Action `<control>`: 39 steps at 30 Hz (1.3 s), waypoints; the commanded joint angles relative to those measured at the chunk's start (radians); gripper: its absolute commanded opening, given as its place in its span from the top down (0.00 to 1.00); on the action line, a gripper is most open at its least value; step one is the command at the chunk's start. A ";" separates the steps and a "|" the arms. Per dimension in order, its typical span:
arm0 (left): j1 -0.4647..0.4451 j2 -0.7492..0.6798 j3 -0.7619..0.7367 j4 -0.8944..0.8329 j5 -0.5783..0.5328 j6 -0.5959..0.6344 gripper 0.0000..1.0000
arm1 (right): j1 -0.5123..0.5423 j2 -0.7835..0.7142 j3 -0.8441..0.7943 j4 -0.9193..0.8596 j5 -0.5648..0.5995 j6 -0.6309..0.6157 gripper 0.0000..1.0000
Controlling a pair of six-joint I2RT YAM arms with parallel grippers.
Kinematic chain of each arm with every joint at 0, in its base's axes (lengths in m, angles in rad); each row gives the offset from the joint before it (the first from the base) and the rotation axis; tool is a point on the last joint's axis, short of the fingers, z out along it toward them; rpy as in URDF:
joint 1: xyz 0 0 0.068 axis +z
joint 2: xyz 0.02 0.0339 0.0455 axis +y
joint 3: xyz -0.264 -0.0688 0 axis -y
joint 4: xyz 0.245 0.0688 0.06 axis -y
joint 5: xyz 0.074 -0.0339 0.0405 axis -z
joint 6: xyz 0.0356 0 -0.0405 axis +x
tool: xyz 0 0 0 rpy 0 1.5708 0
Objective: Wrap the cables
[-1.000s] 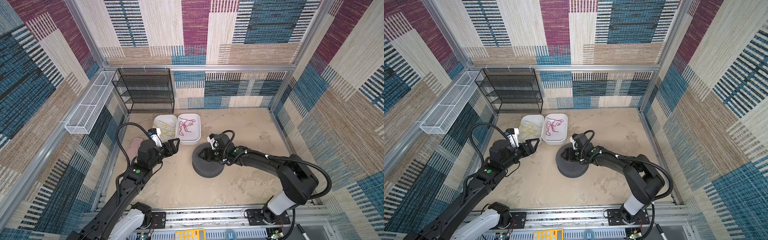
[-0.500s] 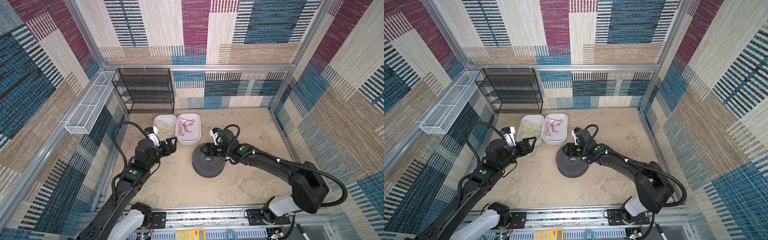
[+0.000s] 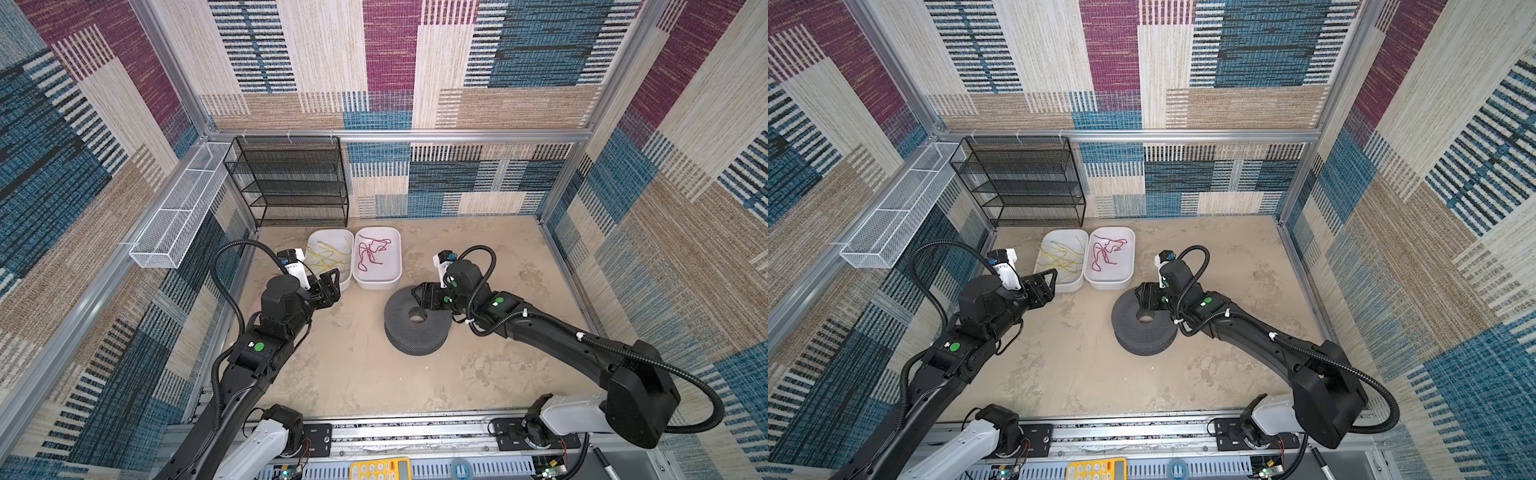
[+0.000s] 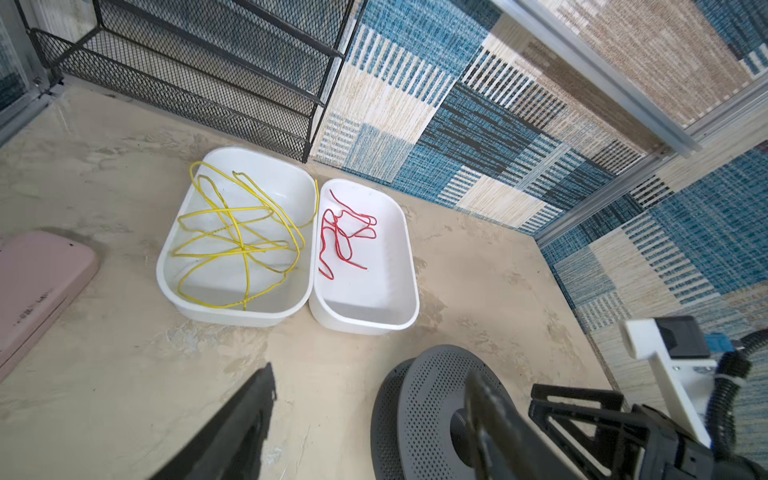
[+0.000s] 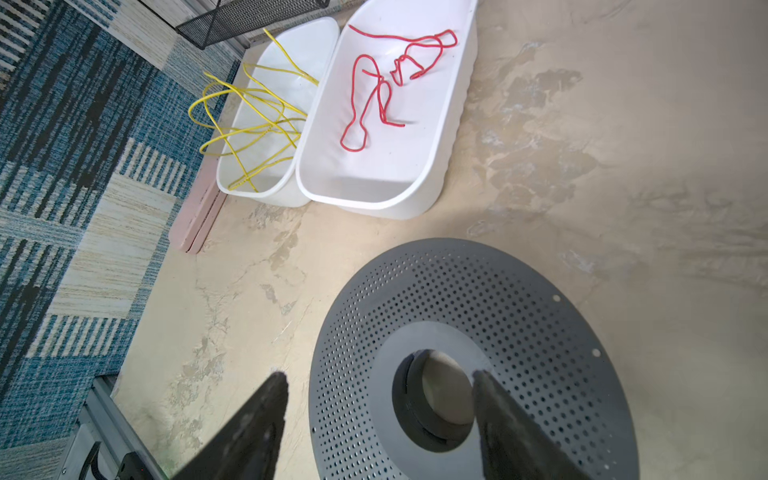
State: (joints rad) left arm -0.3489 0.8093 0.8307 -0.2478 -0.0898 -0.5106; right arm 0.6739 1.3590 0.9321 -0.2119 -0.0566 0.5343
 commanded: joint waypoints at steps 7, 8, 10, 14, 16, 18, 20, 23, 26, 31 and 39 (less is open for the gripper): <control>0.016 0.024 0.014 0.080 -0.051 -0.034 0.08 | 0.001 -0.112 -0.119 0.126 0.103 -0.006 0.27; 0.018 0.034 0.016 0.083 -0.051 -0.047 0.00 | 0.001 -0.127 -0.132 0.126 0.119 -0.005 0.27; 0.022 0.045 0.002 0.107 -0.055 -0.067 0.00 | 0.001 -0.158 -0.152 0.122 0.139 -0.001 0.26; 0.030 0.037 -0.090 0.248 -0.017 -0.115 0.06 | 0.000 -0.190 -0.189 0.117 0.132 0.004 0.26; 0.034 0.048 -0.108 0.254 -0.034 -0.170 0.13 | 0.001 -0.194 -0.203 0.113 0.135 0.009 0.26; 0.046 0.069 -0.110 0.248 -0.020 -0.208 0.22 | 0.001 -0.193 -0.201 0.099 0.138 0.006 0.26; 0.059 0.090 -0.101 0.233 -0.005 -0.238 0.31 | 0.001 -0.195 -0.200 0.094 0.147 0.001 0.26; 0.097 0.131 -0.098 0.221 0.031 -0.293 0.49 | 0.001 -0.204 -0.206 0.100 0.159 -0.001 0.26; 0.176 0.199 -0.091 0.227 0.122 -0.385 0.59 | 0.001 -0.207 -0.218 0.119 0.159 0.004 0.26; 0.263 0.325 -0.066 0.282 0.210 -0.439 0.40 | 0.000 -0.196 -0.220 0.117 0.150 0.010 0.26; 0.268 0.524 0.036 0.251 0.212 -0.395 0.41 | 0.000 -0.209 -0.254 0.125 0.165 0.014 0.26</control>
State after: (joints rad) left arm -0.0818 1.2953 0.8497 -0.0055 0.1055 -0.9012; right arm 0.6735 1.1572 0.6830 -0.1181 0.0895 0.5423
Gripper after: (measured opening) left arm 0.592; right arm 0.743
